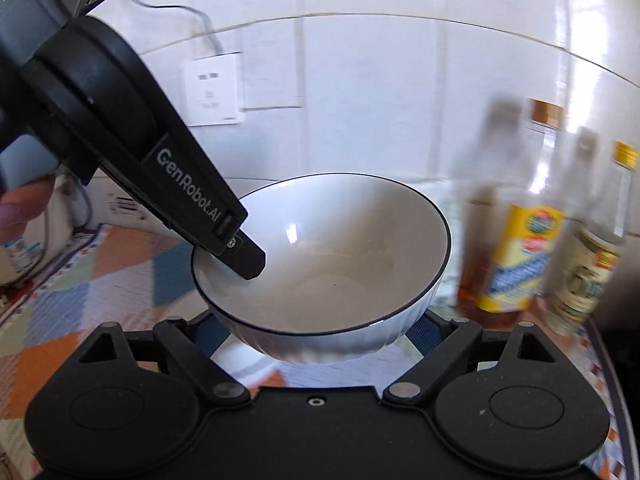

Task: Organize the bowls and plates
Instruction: 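Carry the bowl with the left gripper and lower it onto the bowl stack, then open the left gripper and withdraw it from the three stacked bowls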

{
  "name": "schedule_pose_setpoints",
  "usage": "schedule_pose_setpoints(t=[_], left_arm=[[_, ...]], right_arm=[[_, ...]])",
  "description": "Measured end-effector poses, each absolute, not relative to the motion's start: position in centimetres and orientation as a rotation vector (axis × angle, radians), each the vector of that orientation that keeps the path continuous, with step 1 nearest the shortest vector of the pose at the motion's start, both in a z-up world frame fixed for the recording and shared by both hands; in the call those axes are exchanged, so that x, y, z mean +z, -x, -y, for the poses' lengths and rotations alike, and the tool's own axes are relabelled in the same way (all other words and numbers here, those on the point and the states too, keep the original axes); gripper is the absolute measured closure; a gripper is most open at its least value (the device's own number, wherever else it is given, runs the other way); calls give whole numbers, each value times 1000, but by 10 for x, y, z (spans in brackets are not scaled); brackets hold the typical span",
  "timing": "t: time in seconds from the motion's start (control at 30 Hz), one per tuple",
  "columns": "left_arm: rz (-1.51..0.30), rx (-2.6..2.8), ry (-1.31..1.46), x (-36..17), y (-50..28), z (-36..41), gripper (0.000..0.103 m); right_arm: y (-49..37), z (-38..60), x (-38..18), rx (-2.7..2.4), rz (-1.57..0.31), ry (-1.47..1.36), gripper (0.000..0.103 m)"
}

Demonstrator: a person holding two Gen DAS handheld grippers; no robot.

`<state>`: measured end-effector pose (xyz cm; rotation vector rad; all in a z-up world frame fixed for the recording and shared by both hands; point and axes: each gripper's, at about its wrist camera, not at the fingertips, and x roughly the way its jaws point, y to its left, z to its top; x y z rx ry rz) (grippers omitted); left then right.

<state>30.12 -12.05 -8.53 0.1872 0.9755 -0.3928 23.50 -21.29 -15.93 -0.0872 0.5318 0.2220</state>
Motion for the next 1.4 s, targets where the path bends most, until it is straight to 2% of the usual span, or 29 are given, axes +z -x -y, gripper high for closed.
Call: schedule_pose_setpoints(t=[0.33,0.73,1.4], left_arm=[[-1029,-273,-124,-96,-314,60,93],[-1152,-227,-107,-137,-338,43,89],[-1128,-284,-81,-169,-350,27,88]], right_arm=[[-260,163,-164,348,-592,128,9],[-277,139,-195,337,-662,144,9],[-284,111,-199,238,-736,317,10]])
